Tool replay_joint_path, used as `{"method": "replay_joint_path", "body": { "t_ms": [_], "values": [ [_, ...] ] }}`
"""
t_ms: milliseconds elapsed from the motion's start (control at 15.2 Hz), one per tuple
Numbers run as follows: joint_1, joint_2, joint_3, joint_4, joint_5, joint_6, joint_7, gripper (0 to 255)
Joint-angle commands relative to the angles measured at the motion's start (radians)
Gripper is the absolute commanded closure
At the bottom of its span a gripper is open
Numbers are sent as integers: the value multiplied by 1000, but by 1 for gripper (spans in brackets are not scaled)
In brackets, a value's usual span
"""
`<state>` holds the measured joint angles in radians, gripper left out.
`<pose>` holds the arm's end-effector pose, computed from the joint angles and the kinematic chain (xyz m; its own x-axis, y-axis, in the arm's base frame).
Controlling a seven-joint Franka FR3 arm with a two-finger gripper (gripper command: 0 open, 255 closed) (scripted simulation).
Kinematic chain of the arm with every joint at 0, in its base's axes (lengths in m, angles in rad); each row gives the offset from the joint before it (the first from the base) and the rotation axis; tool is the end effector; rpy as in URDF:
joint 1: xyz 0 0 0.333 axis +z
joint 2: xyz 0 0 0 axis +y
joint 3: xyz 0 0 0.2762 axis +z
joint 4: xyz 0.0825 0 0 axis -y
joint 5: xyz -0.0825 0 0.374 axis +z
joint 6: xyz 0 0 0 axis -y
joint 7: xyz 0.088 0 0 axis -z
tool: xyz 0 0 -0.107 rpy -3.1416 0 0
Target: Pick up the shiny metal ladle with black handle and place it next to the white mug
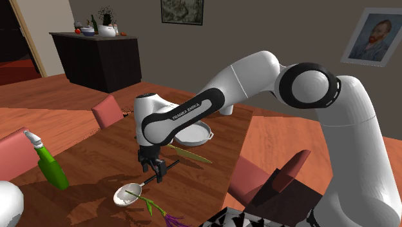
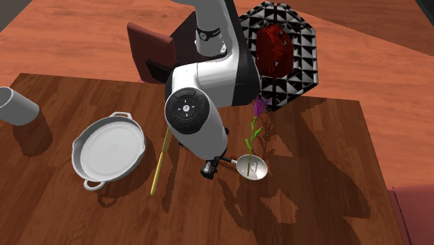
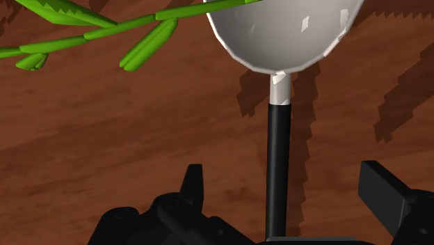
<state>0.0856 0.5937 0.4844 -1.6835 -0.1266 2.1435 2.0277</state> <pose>0.5547 0.3185 0.2548 0.1140 -0.9865 -0.1179 -0.9836 -0.1288 0.1261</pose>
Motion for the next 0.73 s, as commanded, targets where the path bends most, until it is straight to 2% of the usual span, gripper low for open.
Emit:
{"method": "replay_joint_path", "body": {
  "t_ms": [0, 66, 660],
  "values": [
    [0, 0, 0, 0, 0, 0, 0, 0],
    [0, 0, 0, 0, 0, 0, 0, 255],
    [0, 0, 0, 0, 0, 0, 0, 255]
  ]
}}
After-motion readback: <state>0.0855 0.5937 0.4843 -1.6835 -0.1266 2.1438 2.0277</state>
